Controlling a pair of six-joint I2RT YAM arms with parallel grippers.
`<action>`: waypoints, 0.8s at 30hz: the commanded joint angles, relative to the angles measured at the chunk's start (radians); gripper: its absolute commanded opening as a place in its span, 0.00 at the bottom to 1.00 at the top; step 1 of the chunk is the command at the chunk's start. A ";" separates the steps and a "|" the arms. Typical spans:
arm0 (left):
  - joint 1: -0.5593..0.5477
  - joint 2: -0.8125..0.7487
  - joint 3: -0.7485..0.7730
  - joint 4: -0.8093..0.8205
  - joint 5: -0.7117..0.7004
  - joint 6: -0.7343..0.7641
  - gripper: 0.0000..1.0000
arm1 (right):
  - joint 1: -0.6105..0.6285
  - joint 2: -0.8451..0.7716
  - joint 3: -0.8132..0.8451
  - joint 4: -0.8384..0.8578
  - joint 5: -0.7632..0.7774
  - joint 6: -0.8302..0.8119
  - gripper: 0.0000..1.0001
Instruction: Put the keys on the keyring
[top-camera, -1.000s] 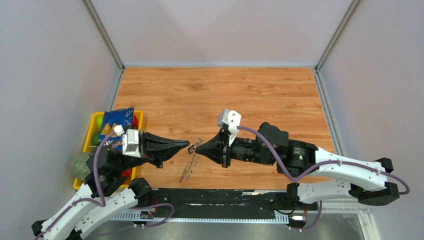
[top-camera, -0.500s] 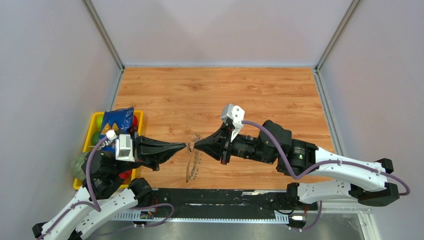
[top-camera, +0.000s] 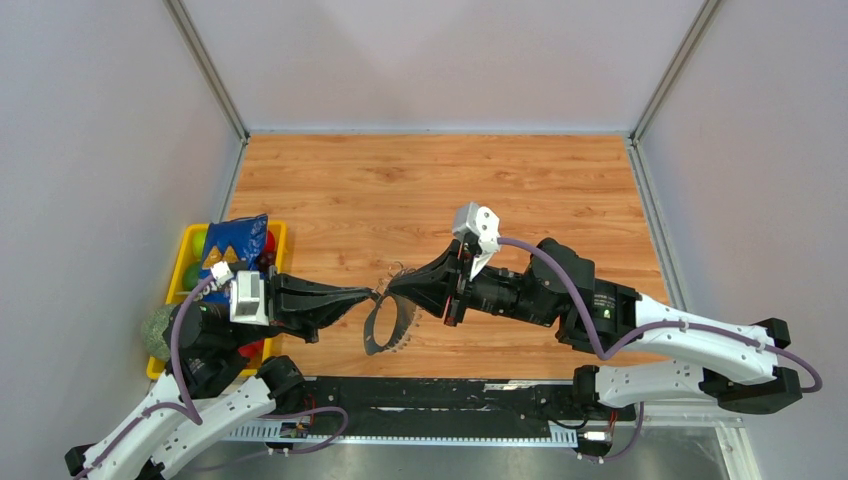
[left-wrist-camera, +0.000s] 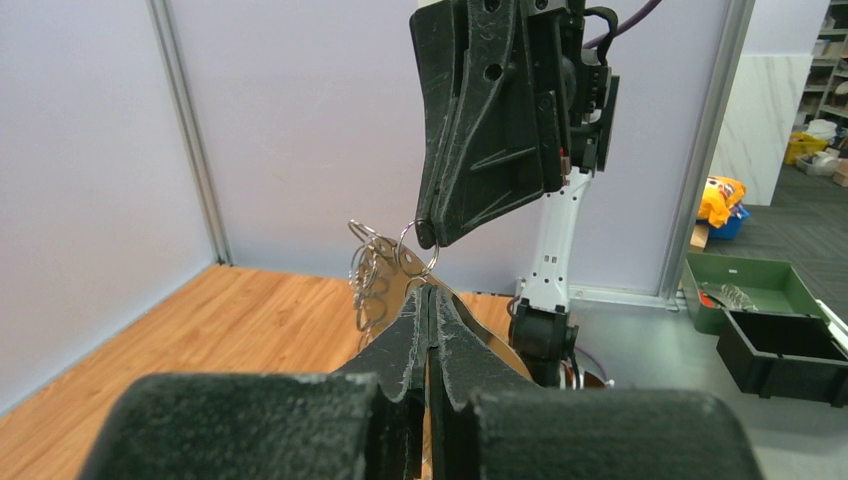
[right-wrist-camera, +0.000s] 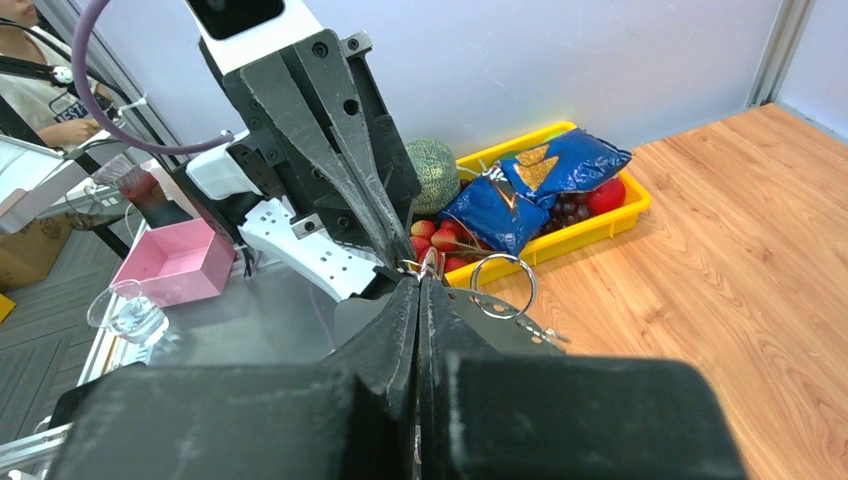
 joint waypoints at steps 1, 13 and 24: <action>0.000 -0.005 -0.004 0.022 0.000 0.011 0.00 | -0.005 -0.031 -0.009 0.078 -0.022 -0.007 0.00; 0.000 0.003 0.004 0.020 0.005 0.016 0.00 | -0.004 -0.045 -0.019 0.065 -0.126 -0.022 0.00; -0.001 0.013 0.006 0.012 0.010 0.015 0.00 | -0.005 -0.031 -0.016 0.035 -0.146 -0.034 0.00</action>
